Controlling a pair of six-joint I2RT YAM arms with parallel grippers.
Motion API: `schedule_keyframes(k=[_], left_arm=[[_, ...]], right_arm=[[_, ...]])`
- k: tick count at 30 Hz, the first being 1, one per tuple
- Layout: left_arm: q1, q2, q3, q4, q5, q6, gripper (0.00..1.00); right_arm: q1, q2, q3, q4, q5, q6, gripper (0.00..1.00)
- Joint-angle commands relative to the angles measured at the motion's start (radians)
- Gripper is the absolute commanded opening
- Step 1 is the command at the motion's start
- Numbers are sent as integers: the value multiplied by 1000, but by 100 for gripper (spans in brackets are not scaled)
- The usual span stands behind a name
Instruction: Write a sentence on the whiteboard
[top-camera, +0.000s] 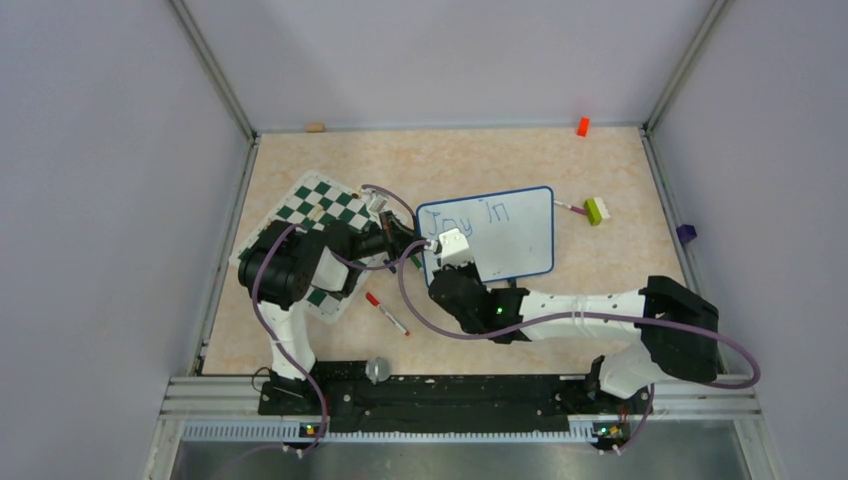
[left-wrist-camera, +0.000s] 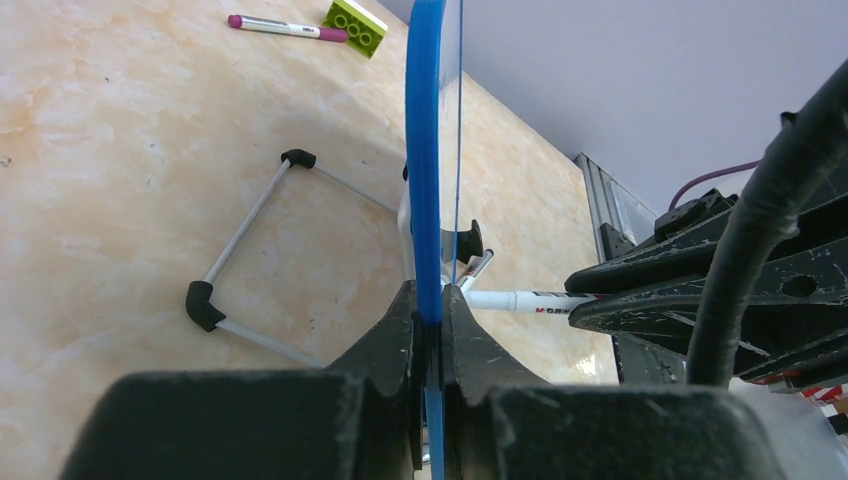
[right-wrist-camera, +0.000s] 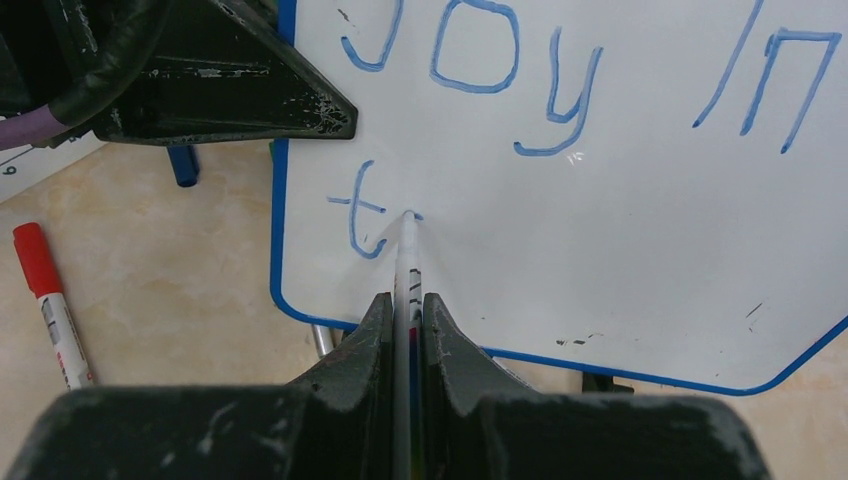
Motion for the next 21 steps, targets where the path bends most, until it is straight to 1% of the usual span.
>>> schedule_keyframes(k=[1, 11, 21], left_arm=[[-8, 21, -2, 68, 34, 104, 0], [-8, 24, 1, 68, 33, 103, 0], [-8, 18, -2, 68, 34, 102, 0]], right_arm=[[-4, 10, 35, -26, -14, 1, 0], [-3, 15, 44, -80, -31, 16, 0], [-4, 6, 46, -128, 35, 74, 0]])
